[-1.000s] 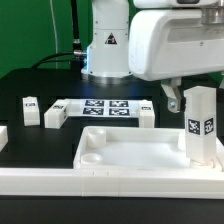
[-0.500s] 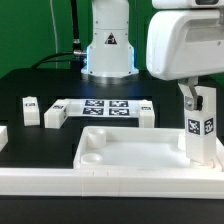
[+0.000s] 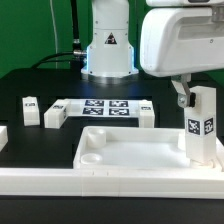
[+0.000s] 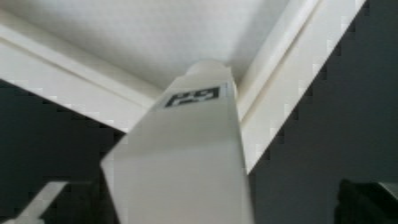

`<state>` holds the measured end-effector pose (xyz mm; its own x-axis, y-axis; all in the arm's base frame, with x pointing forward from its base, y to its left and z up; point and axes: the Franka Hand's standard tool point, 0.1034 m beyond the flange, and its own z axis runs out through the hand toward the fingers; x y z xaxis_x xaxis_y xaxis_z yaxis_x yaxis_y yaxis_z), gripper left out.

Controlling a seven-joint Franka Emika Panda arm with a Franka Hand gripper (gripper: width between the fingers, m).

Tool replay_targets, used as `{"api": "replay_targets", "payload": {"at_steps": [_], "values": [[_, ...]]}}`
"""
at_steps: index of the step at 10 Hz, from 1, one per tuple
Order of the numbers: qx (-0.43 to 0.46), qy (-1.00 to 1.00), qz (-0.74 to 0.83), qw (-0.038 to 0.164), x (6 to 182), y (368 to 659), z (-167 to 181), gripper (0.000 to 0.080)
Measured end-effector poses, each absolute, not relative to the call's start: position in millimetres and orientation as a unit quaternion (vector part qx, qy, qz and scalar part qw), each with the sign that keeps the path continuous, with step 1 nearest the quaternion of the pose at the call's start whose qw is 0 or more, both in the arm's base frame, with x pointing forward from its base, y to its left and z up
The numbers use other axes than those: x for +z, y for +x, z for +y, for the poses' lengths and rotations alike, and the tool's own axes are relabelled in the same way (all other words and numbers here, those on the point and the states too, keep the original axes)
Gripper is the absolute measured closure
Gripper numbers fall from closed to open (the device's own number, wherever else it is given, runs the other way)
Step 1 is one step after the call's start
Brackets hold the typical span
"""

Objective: Assemble desk

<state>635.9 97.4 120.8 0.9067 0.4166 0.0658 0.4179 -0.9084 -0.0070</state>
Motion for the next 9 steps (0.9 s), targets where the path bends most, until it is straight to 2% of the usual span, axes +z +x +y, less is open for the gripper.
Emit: {"api": "replay_targets", "payload": {"at_steps": [2,4,5,9], "values": [[-0.032,-0.976,-0.214,0.010,119.0,635.3,96.8,0.0150],[-0.031,-0.975,-0.219,0.010,116.9,635.0,96.6,0.0420],[-0.031,-0.975,-0.219,0.010,116.9,634.9,96.9,0.0510],[-0.031,-0.978,-0.206,0.011,116.9,634.9,97.0,0.0510]]}}
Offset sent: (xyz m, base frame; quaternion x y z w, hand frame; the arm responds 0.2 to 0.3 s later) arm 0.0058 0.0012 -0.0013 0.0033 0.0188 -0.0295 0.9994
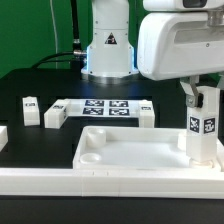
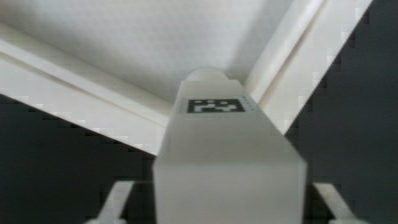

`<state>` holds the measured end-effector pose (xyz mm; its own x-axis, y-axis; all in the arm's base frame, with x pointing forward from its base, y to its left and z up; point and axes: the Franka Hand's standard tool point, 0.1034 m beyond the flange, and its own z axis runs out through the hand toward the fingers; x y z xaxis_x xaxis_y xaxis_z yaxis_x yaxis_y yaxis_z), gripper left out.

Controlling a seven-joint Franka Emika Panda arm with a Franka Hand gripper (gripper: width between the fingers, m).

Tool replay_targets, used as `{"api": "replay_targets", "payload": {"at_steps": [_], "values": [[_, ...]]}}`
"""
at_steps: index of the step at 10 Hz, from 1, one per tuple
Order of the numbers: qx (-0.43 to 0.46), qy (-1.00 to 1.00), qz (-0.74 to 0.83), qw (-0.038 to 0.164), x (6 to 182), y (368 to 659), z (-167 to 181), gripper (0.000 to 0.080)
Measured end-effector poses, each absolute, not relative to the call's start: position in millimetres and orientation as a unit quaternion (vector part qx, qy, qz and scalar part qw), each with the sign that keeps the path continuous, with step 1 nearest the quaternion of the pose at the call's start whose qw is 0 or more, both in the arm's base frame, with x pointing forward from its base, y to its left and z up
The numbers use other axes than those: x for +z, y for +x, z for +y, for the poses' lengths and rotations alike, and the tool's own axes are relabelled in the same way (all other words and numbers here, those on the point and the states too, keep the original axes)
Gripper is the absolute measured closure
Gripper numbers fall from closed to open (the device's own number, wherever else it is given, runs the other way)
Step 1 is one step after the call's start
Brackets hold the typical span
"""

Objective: Assemble desk

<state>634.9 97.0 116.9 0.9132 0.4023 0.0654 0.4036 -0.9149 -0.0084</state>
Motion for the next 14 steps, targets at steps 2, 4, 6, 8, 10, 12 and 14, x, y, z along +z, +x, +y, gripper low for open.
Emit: {"api": "replay_targets", "payload": {"at_steps": [2,4,6,8,10,12,14], "values": [[-0.028,-0.993,-0.116,0.022,116.3,634.1,99.5,0.0510],[-0.023,-0.999,-0.002,0.037,115.5,634.8,98.8,0.0509],[-0.019,-0.994,0.094,0.044,114.8,635.2,98.9,0.0509],[-0.015,-0.978,0.204,0.043,114.4,635.8,99.4,0.0509],[-0.010,-0.958,0.283,0.041,114.7,635.9,100.0,0.0509],[-0.006,-0.933,0.358,0.041,114.8,635.4,100.9,0.0509],[-0.006,-0.932,0.359,0.041,114.6,635.3,101.0,0.0507]]}}
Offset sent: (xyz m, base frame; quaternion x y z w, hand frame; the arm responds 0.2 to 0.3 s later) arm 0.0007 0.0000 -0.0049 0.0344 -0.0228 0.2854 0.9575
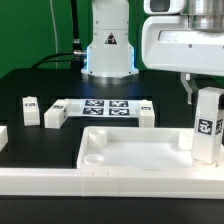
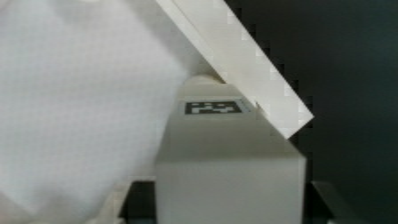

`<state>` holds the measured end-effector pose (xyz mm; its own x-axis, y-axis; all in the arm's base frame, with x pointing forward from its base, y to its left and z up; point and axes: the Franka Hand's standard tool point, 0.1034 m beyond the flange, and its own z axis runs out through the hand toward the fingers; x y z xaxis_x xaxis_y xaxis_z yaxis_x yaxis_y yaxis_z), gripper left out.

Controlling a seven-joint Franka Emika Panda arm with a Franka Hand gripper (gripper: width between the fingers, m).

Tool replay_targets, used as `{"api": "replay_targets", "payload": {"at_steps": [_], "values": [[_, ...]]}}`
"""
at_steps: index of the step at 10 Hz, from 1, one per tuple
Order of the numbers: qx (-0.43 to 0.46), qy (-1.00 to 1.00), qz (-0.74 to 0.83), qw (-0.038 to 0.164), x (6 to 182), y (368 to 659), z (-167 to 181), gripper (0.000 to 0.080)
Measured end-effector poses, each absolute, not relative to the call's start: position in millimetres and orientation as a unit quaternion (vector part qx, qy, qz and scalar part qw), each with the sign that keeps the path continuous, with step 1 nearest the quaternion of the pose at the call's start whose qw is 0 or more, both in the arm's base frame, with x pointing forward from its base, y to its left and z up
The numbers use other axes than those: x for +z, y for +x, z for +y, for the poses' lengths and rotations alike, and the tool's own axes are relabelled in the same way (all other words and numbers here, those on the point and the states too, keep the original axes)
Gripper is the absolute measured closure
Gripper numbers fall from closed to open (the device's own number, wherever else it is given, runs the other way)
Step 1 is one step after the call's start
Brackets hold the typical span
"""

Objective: Assemble desk

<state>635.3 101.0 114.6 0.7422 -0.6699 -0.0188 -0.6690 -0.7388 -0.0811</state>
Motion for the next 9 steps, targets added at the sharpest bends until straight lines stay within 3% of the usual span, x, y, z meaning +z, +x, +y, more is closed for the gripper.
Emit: {"api": "replay_targets", "payload": {"at_steps": [1,2,3,4,9], "values": [[-0.006,-0.938,0.344,0.041,114.6,635,102,0.0507],[-0.007,-0.945,0.326,0.041,114.9,635,105,0.0315],[-0.013,-0.957,0.287,0.043,115.7,635,110,0.0315],[-0.019,-0.969,0.243,0.044,114.9,635,113,0.0189],[-0.028,-0.998,0.040,0.030,114.3,635,112,0.0151]]}}
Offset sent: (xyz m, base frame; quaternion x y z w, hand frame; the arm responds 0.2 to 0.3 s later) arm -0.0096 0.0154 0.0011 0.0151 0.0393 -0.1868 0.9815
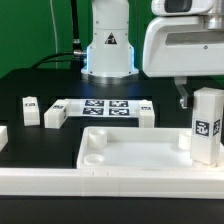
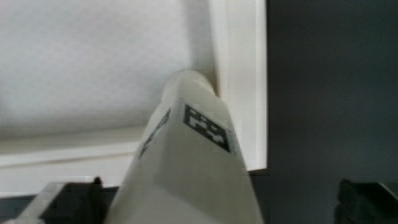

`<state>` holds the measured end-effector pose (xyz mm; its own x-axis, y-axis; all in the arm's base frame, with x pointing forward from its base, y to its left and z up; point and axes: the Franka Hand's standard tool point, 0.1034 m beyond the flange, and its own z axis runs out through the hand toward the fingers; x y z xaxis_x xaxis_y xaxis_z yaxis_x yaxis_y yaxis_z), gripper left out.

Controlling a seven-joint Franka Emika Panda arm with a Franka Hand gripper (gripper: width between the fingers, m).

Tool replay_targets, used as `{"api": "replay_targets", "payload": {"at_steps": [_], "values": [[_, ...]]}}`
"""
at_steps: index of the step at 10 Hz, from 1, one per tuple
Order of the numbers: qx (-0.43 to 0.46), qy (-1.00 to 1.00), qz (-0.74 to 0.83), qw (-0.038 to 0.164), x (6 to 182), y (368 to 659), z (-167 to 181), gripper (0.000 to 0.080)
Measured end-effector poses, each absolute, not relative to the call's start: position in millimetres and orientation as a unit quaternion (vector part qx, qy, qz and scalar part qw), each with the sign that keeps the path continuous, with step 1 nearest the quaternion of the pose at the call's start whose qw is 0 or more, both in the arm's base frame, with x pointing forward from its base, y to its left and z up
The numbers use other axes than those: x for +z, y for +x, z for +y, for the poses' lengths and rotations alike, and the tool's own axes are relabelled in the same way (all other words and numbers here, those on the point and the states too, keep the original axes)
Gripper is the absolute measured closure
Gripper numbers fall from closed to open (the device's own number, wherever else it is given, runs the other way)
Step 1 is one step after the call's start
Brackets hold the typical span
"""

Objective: Assemble desk

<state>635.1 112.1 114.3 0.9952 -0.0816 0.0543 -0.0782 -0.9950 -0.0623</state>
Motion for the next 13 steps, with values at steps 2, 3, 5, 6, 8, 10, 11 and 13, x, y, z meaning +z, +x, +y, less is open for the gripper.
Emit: {"api": "replay_targets", "payload": {"at_steps": [2,3,5,6,8,10,11,13], "values": [[-0.033,-0.998,-0.050,0.024,115.1,635.7,113.9,0.0151],[-0.035,-0.993,-0.108,0.019,114.6,635.4,114.2,0.0151],[-0.037,-0.973,-0.227,0.011,114.5,635.8,111.8,0.0151],[-0.038,-0.967,-0.252,0.009,114.4,635.9,110.4,0.0151],[-0.038,-0.945,-0.325,0.003,114.3,636.6,106.2,0.0151],[-0.037,-0.945,-0.324,0.003,113.7,636.4,106.1,0.0283],[-0.037,-0.945,-0.324,0.003,113.6,636.4,106.1,0.0283],[-0.037,-0.947,-0.320,0.003,113.5,636.3,106.2,0.0511]]}}
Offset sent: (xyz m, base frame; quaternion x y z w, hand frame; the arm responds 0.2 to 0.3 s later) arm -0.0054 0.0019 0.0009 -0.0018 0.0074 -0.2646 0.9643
